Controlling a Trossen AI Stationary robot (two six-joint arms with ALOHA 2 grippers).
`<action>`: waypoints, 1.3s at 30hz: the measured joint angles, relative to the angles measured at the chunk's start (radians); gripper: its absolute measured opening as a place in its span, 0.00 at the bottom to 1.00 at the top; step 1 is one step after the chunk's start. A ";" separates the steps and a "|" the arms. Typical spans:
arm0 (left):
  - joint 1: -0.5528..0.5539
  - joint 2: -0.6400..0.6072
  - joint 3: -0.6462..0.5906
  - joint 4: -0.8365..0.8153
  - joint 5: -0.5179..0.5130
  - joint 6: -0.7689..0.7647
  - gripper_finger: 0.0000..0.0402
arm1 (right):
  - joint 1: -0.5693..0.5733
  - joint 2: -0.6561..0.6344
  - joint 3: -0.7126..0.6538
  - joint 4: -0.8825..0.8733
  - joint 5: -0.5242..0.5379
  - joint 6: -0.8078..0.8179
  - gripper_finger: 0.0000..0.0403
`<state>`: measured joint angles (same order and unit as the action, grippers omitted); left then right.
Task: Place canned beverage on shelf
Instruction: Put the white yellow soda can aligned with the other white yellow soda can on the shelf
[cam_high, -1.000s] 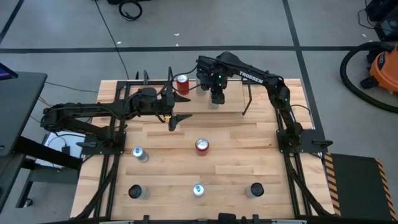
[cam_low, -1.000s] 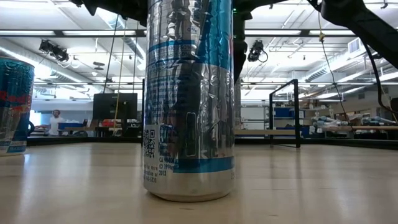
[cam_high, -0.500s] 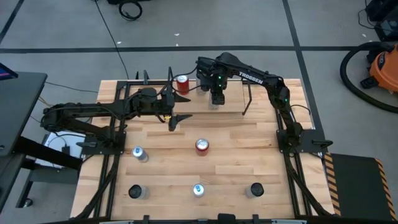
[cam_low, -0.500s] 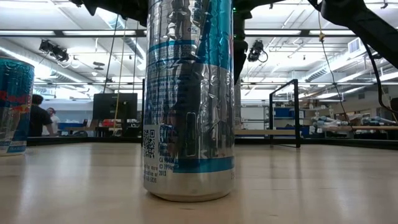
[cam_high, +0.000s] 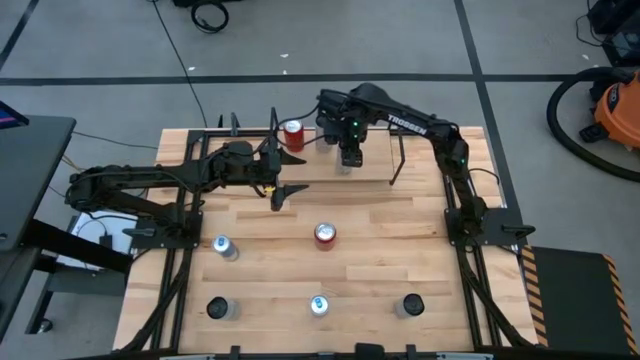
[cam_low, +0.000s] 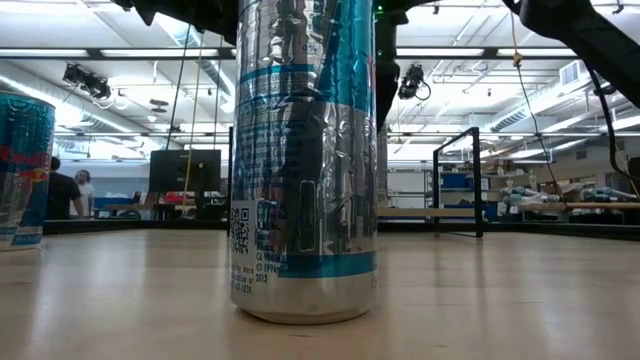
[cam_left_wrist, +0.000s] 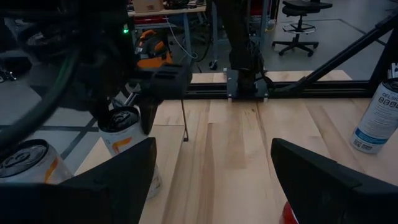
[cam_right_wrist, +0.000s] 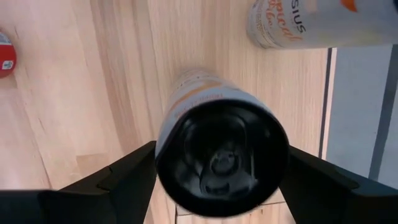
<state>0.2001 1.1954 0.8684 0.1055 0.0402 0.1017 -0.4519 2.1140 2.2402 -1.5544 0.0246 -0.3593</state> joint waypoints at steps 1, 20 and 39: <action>0.000 0.000 0.000 0.000 0.000 0.000 0.80 | 0.000 -0.005 0.000 -0.002 0.000 0.004 0.77; 0.000 0.000 0.000 -0.005 0.000 -0.002 0.80 | -0.037 -0.044 0.000 -0.002 -0.073 0.401 0.77; 0.000 0.000 0.000 -0.009 0.000 -0.005 0.80 | -0.021 -0.044 0.000 0.063 -0.071 0.540 0.77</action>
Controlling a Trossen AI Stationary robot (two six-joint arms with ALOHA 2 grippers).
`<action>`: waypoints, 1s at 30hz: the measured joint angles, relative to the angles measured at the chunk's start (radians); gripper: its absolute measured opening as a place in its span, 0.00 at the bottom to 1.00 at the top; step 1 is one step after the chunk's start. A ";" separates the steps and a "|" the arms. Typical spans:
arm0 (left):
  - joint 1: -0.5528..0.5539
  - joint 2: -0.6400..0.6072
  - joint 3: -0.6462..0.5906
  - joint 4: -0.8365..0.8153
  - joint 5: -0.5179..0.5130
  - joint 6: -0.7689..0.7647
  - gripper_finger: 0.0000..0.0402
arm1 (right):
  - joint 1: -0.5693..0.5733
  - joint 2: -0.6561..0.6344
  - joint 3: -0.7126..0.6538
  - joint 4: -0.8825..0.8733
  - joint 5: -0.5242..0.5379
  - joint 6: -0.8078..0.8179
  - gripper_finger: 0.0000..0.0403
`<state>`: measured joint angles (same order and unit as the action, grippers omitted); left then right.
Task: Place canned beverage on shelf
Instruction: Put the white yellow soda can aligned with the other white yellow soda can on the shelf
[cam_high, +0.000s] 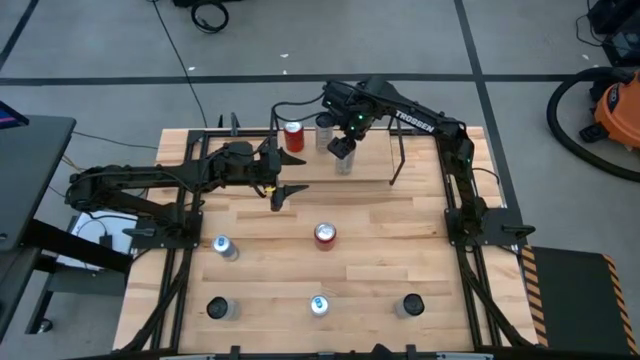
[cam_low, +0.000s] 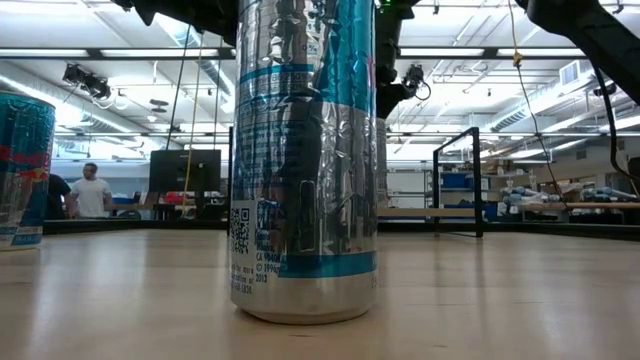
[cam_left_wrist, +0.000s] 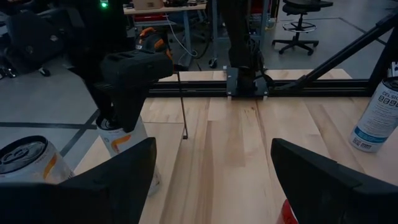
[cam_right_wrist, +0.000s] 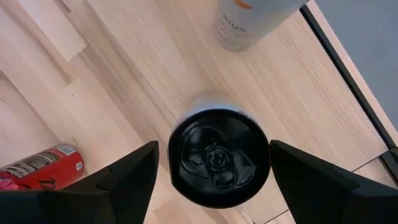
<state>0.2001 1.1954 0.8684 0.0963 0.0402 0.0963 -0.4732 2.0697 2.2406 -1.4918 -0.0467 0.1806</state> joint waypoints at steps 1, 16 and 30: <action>0.000 0.000 0.000 0.000 0.000 0.000 0.80 | 0.000 0.000 0.000 -0.004 -0.003 0.000 0.77; 0.000 0.000 0.000 0.000 0.000 0.001 0.80 | 0.000 0.003 0.000 -0.027 0.022 0.002 0.70; 0.000 0.000 0.000 -0.006 0.000 0.003 0.80 | 0.003 0.004 -0.013 0.088 0.044 -0.255 0.67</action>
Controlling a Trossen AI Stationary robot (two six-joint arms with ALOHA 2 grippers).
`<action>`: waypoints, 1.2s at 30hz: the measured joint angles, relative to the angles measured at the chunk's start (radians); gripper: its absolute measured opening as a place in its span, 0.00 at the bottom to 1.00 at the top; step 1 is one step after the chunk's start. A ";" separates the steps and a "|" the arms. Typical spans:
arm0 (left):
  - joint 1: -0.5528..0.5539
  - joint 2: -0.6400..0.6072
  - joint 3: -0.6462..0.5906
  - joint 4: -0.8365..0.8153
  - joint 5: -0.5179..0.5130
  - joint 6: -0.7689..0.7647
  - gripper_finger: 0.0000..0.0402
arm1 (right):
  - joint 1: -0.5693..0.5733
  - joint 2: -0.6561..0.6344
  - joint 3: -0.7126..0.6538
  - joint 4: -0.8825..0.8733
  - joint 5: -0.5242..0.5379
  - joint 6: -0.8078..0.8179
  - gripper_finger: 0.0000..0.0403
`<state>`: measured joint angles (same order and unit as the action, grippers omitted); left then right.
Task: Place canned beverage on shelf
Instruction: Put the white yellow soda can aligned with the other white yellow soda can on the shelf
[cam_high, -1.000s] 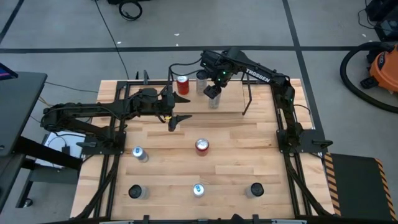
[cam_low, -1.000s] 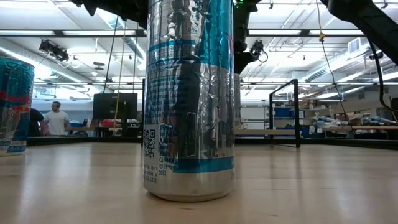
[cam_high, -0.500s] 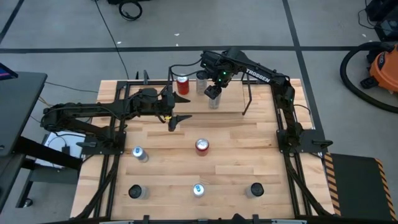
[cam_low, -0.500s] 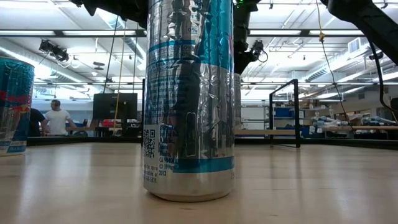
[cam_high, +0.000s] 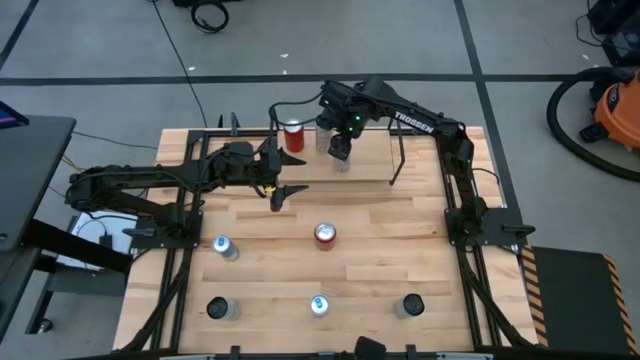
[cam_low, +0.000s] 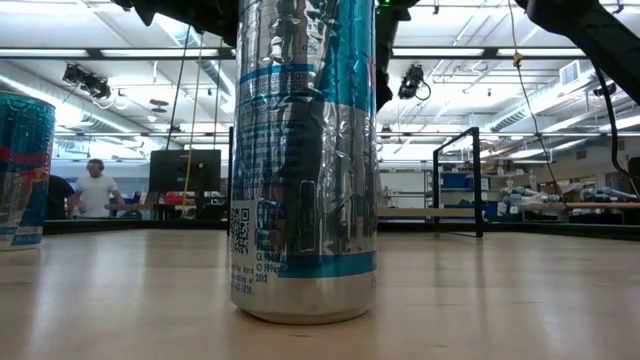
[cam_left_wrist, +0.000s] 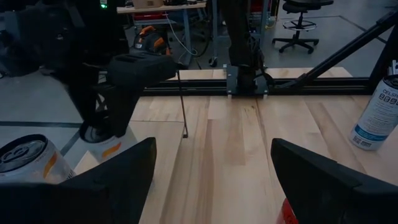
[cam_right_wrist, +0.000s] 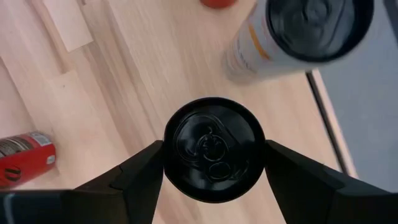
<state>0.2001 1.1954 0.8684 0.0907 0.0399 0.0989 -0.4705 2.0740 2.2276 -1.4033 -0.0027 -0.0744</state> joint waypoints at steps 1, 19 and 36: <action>0.000 0.000 0.000 0.000 0.000 0.002 0.80 | 0.003 0.001 0.000 0.007 0.001 -0.018 0.67; 0.000 0.000 0.000 0.000 0.000 0.002 0.80 | -0.021 -0.004 -0.046 -0.024 -0.013 -0.048 0.67; 0.000 0.000 0.000 -0.001 0.000 0.017 0.80 | -0.059 -0.001 -0.049 -0.019 -0.106 0.003 0.67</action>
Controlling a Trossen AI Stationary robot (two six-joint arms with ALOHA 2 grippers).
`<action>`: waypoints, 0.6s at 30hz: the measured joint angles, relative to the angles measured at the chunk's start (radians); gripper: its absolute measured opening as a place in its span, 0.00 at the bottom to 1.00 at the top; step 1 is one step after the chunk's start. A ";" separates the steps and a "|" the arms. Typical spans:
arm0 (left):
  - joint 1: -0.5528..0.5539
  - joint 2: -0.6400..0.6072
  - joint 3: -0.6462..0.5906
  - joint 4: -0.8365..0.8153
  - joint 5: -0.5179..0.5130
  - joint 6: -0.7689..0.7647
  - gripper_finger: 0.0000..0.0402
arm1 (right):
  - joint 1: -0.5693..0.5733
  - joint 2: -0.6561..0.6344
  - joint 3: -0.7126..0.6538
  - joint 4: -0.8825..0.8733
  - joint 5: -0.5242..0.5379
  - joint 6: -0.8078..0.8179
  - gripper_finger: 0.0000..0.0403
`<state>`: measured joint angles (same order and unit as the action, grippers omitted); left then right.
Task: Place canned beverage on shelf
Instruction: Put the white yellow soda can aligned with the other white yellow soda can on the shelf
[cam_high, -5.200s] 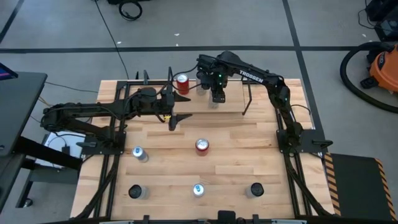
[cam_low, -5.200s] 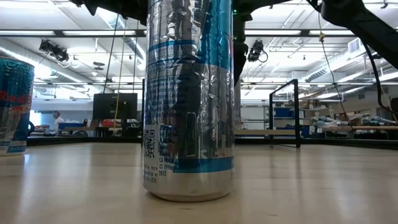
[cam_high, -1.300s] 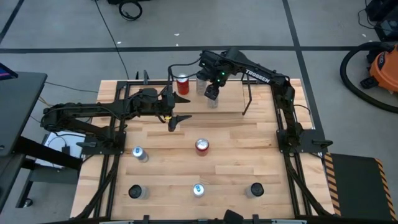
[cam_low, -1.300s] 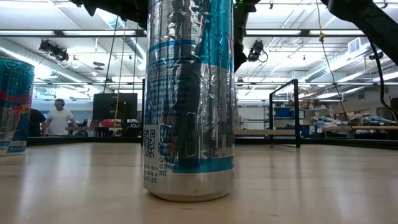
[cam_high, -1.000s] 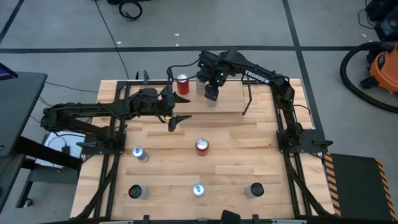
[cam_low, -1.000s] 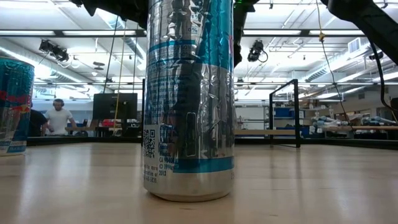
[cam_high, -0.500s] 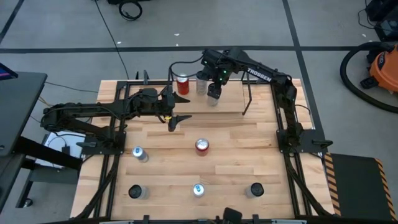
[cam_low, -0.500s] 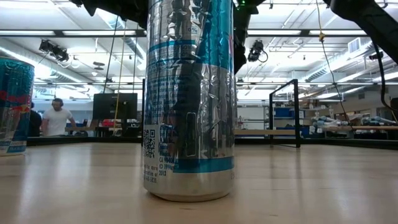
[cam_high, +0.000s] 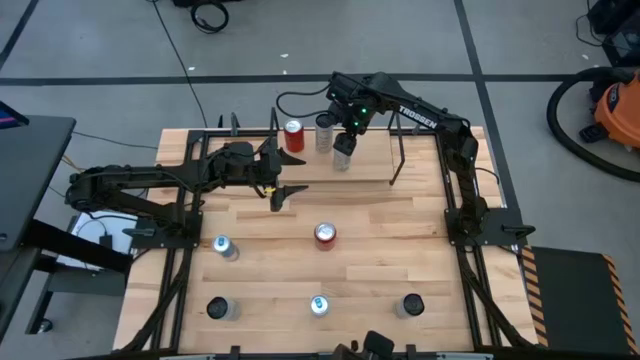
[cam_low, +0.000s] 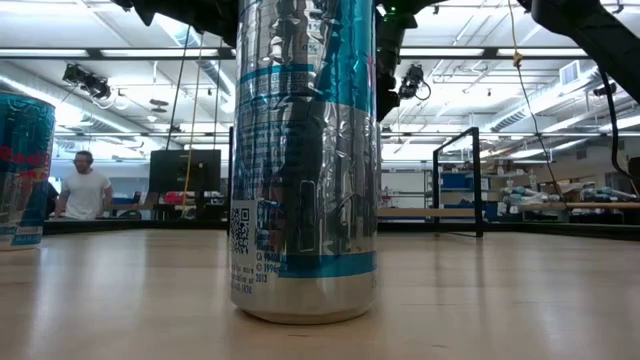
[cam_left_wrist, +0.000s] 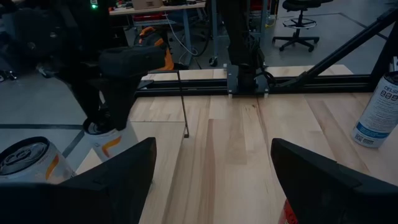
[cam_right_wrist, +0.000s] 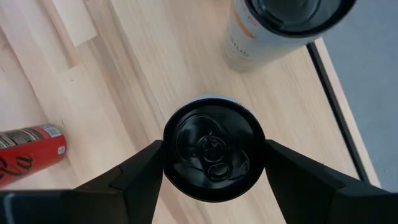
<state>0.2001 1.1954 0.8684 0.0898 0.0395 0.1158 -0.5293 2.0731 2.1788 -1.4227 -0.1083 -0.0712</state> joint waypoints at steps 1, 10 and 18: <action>0.000 0.000 0.000 0.000 0.000 0.000 0.80 | 0.000 0.000 0.000 -0.004 -0.003 0.012 0.67; 0.000 0.000 0.000 0.000 0.000 0.000 0.80 | 0.002 0.002 -0.005 0.033 -0.071 0.027 0.67; 0.000 0.000 0.000 0.000 0.000 0.000 0.80 | 0.008 0.000 -0.030 0.103 -0.107 0.031 0.67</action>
<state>0.1999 1.1954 0.8684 0.0903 0.0398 0.1162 -0.5212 2.0735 2.1487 -1.3194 -0.2151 -0.0400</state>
